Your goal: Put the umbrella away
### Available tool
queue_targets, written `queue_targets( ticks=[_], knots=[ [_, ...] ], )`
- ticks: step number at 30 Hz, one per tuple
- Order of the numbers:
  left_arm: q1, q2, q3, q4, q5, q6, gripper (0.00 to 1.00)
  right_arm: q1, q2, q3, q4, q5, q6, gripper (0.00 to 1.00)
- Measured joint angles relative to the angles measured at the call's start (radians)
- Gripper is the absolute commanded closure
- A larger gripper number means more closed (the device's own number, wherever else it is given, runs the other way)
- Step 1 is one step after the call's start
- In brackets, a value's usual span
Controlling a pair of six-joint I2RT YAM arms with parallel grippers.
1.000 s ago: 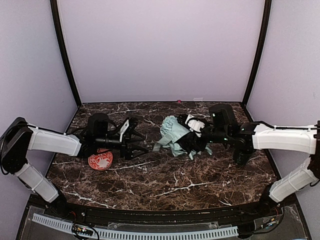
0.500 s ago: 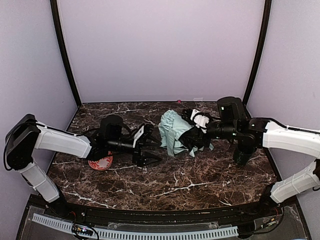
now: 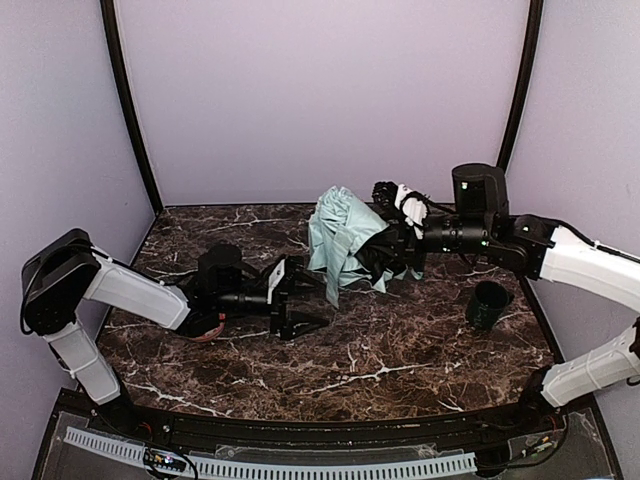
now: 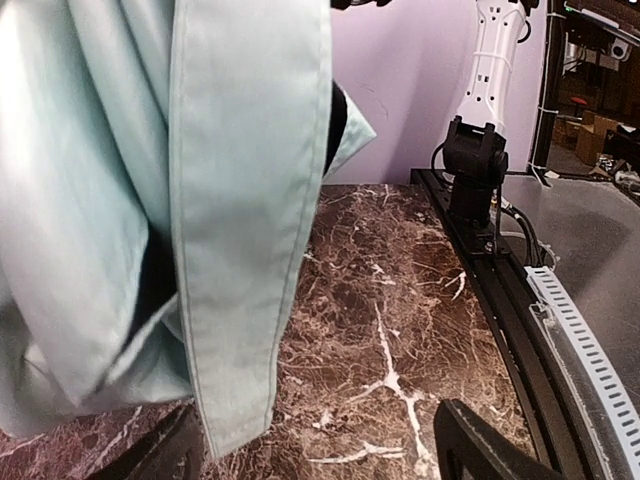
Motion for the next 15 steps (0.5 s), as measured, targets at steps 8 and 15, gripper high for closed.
queue_targets(
  ticks=[8,15],
  knots=[
    [-0.003,0.071,0.011,0.082,-0.010,-0.021,0.15,0.000,-0.021,0.014,0.000,-0.048,0.010,1.00],
    [-0.018,0.080,0.023,0.134,0.040,-0.051,0.93,0.000,-0.022,0.014,-0.001,-0.068,0.010,1.00]
  ],
)
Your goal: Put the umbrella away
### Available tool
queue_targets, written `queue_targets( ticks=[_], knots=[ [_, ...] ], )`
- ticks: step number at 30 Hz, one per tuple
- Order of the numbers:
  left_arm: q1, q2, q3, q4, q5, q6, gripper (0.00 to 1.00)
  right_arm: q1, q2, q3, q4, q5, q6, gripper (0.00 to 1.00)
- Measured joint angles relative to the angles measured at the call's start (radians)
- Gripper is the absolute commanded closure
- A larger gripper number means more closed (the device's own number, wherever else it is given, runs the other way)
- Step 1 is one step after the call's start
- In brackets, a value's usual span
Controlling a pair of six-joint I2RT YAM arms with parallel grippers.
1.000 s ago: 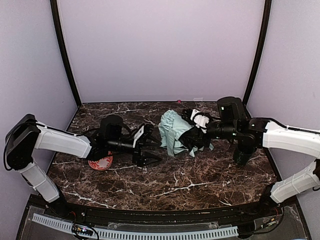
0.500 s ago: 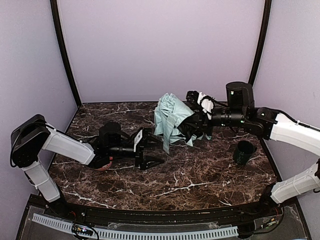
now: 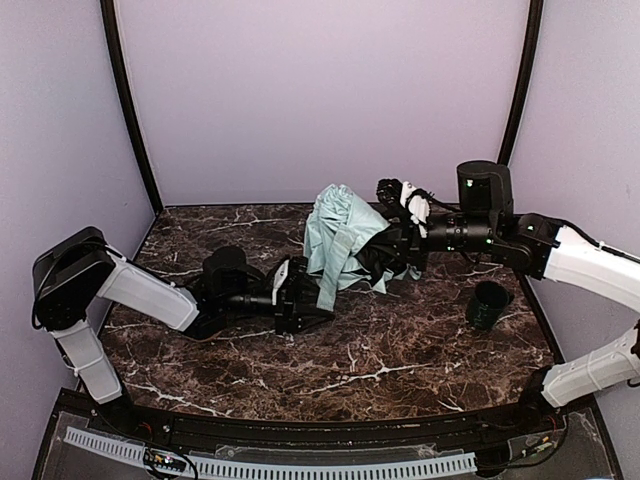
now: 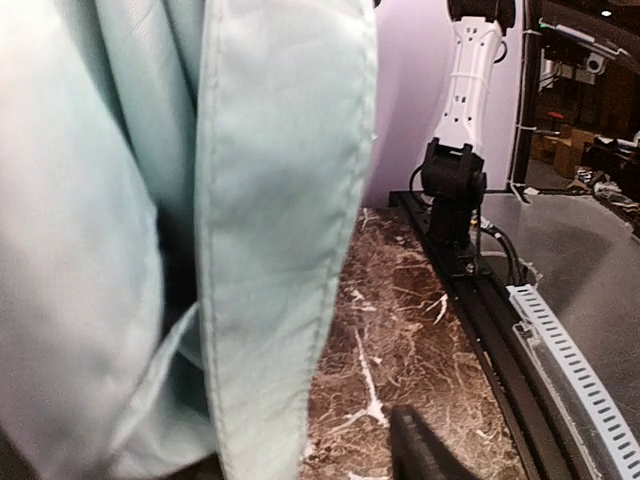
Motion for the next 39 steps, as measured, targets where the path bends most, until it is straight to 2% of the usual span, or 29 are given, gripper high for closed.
queue_targets(
  ticks=[1,5,10,16,23,29,33,39],
  knots=[
    [-0.001,0.000,0.000,0.005,0.021,-0.003,1.00,0.000,0.000,0.000,0.000,0.000,0.000,1.00],
    [-0.001,0.000,-0.015,0.038,0.070,-0.017,1.00,-0.006,-0.004,0.002,-0.013,-0.003,-0.002,1.00],
    [-0.001,-0.029,-0.109,0.061,0.075,-0.006,1.00,-0.054,-0.013,0.037,-0.089,-0.010,0.017,1.00],
    [0.005,-0.090,-0.138,0.042,0.060,0.049,1.00,-0.083,-0.019,0.088,-0.184,-0.045,0.035,1.00],
    [0.027,-0.173,-0.116,-0.141,0.084,0.146,1.00,-0.082,-0.035,0.180,-0.398,-0.105,-0.030,1.00],
    [0.027,-0.256,-0.057,-0.378,0.105,0.278,1.00,-0.087,-0.053,0.206,-0.477,-0.158,-0.071,1.00],
    [0.026,-0.176,0.020,-0.449,0.090,0.359,1.00,-0.086,-0.051,0.207,-0.493,-0.259,-0.076,1.00],
    [0.038,-0.017,0.090,-0.352,0.060,0.423,1.00,-0.016,-0.001,0.208,-0.533,-0.343,-0.142,1.00]
  ],
)
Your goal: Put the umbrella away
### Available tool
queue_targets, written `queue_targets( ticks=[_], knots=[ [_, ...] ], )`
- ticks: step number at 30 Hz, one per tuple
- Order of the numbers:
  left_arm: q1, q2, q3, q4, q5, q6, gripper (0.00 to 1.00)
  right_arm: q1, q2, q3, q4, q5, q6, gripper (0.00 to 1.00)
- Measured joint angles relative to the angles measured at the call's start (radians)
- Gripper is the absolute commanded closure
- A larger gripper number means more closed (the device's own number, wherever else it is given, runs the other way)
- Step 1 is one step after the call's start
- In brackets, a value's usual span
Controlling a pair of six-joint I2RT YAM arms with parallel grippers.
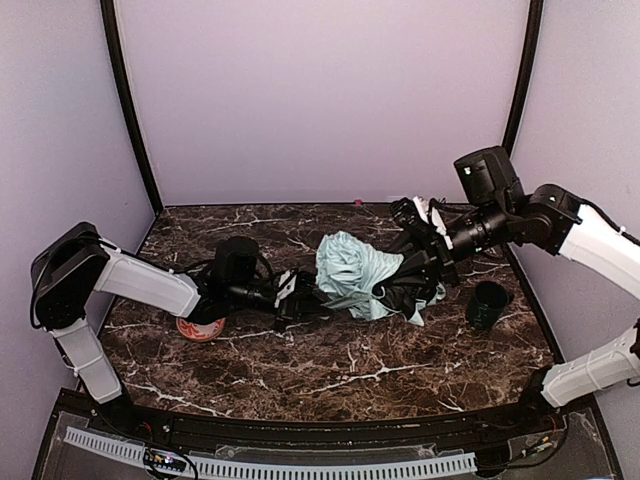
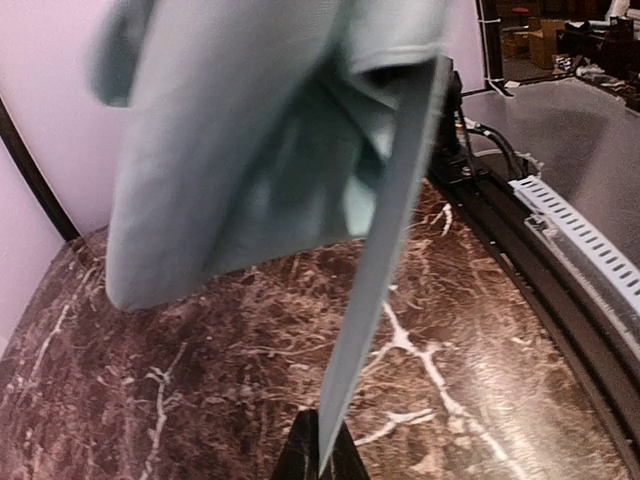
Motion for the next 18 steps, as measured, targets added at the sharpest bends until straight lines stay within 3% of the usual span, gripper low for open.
queue_targets(
  ticks=[9,18],
  knots=[
    [0.044,0.094,0.206,0.045,0.000,0.173,1.00,0.209,0.114,-0.025,-0.029,0.088,-0.135,1.00],
    [0.035,0.097,0.177,0.002,-0.080,0.285,1.00,0.217,0.275,-0.323,0.304,0.209,-0.068,1.00]
  ],
)
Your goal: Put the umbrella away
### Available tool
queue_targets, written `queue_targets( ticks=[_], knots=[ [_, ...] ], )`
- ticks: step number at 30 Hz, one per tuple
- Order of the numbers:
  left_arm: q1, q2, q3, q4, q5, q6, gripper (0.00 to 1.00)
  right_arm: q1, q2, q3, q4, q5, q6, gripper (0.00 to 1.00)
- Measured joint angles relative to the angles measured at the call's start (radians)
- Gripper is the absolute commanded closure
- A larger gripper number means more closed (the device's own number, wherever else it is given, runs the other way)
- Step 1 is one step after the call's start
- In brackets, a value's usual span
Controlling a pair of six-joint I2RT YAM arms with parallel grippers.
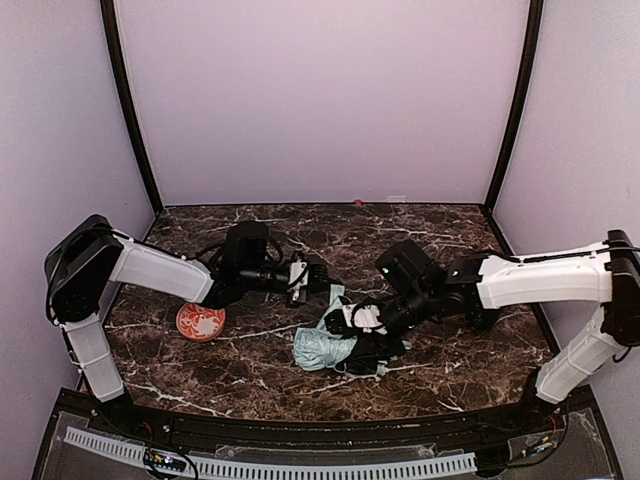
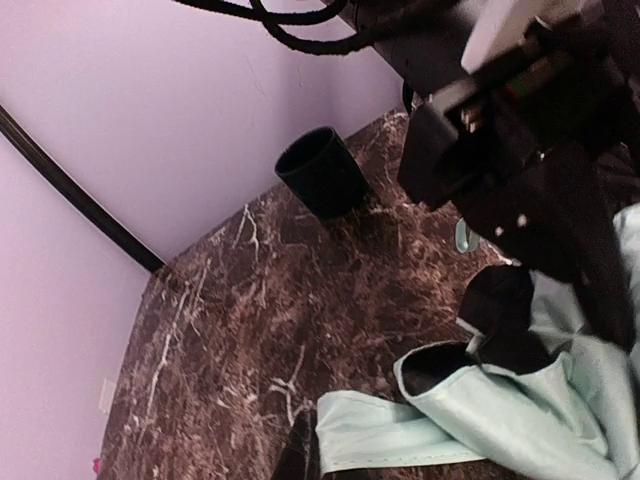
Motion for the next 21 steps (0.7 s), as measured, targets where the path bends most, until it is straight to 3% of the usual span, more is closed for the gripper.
queue_targets(
  ticks=[8,13,21],
  knots=[
    [-0.032,-0.013,-0.169,0.057,-0.130,-0.035,1.00,0.033,0.232,-0.030,0.188,0.162,0.093,1.00],
    [-0.044,-0.104,-0.270,0.121,-0.176,-0.106,1.00,0.041,0.246,-0.032,0.272,0.187,0.160,1.00],
    [-0.178,-0.150,-0.423,0.255,-0.315,-0.163,1.00,0.043,0.245,-0.071,0.383,0.259,0.299,0.92]
  ],
)
